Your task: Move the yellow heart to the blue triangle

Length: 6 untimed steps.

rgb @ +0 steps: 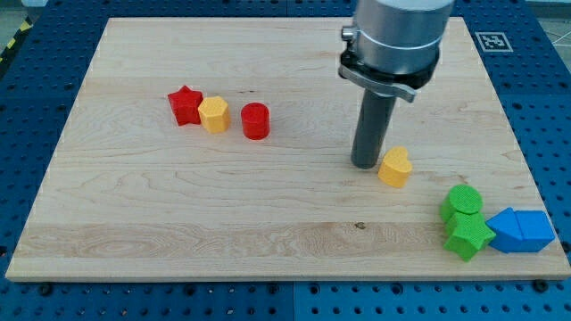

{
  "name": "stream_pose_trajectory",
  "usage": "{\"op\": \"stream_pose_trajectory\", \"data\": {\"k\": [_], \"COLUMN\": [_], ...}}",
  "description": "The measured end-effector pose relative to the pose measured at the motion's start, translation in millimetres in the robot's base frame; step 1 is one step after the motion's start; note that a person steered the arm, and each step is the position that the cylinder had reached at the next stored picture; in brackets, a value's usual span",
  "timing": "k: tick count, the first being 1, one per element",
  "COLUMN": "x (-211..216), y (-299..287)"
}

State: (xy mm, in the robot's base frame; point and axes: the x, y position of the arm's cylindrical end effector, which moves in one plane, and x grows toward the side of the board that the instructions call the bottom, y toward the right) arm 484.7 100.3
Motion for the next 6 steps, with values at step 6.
{"op": "stream_pose_trajectory", "data": {"k": [6], "x": [31.5], "y": [9.7]}}
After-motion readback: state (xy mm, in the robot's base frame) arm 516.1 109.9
